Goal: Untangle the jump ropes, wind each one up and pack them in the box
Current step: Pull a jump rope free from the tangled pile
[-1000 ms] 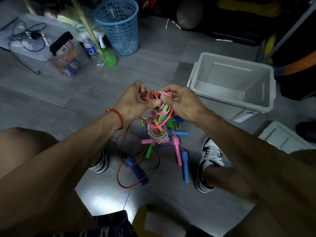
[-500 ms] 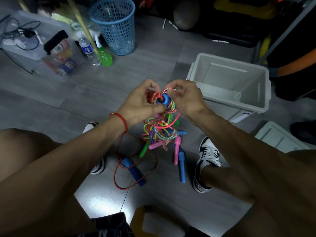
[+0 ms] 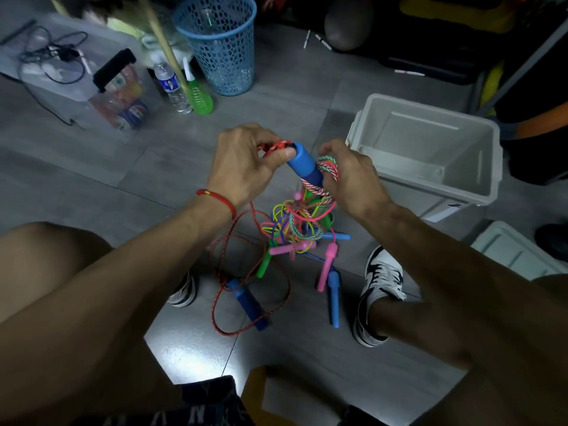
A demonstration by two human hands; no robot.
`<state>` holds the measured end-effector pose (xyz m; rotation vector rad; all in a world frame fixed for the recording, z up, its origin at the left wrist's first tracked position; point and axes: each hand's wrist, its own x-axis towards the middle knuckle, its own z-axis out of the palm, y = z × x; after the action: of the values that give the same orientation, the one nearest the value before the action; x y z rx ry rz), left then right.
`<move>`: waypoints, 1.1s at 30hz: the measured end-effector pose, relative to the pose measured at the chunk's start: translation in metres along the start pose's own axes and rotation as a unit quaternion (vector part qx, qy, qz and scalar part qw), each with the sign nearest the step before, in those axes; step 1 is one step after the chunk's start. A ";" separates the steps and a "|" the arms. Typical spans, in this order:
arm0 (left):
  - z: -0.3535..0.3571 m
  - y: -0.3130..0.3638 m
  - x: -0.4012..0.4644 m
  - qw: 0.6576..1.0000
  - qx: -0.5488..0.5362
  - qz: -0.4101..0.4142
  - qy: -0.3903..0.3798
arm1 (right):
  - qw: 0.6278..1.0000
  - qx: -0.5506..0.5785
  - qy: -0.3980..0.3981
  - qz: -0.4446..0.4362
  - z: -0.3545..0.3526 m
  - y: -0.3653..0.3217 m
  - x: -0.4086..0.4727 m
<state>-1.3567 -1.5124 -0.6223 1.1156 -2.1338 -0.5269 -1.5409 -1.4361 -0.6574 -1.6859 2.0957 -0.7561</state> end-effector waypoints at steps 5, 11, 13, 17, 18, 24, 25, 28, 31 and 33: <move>-0.007 -0.003 -0.005 1.000 0.001 -0.005 -0.011 | 0.997 -0.062 -0.009 0.035 -0.002 0.017 0.012; -0.007 -0.003 -0.014 0.996 -0.005 -0.070 0.047 | 0.979 -0.181 -0.051 -0.074 0.025 0.023 0.010; -0.005 -0.005 -0.013 0.993 0.000 -0.105 0.061 | 0.969 -0.202 -0.060 -0.126 0.028 0.022 0.008; -0.005 -0.023 -0.004 0.959 -0.097 -0.240 0.113 | 0.983 -0.160 -0.002 -0.095 0.043 0.021 0.005; -0.007 -0.027 -0.003 0.958 -0.096 -0.242 0.116 | 0.993 -0.113 -0.022 -0.020 0.045 0.020 0.005; -0.006 -0.029 -0.005 0.960 -0.137 -0.220 0.104 | 0.976 -0.061 -0.138 0.155 0.036 0.037 0.025; -0.012 -0.028 -0.002 0.954 -0.166 -0.217 0.125 | 0.979 -0.124 -0.121 0.108 0.035 0.039 0.020; -0.043 -0.037 0.014 0.945 -0.189 -0.216 0.160 | 0.978 -0.138 -0.140 0.075 0.047 0.051 -0.003; -0.066 -0.051 0.022 0.954 -0.151 -0.233 0.113 | 0.972 -0.113 -0.110 0.173 0.043 0.061 0.004; -0.066 -0.053 0.019 0.963 -0.117 -0.234 0.061 | 0.974 -0.077 -0.062 0.203 0.026 0.057 0.020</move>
<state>-1.2875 -1.5609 -0.6013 1.4745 -1.6478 -0.8752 -1.5750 -1.4522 -0.7111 -1.2679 2.3473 -0.3626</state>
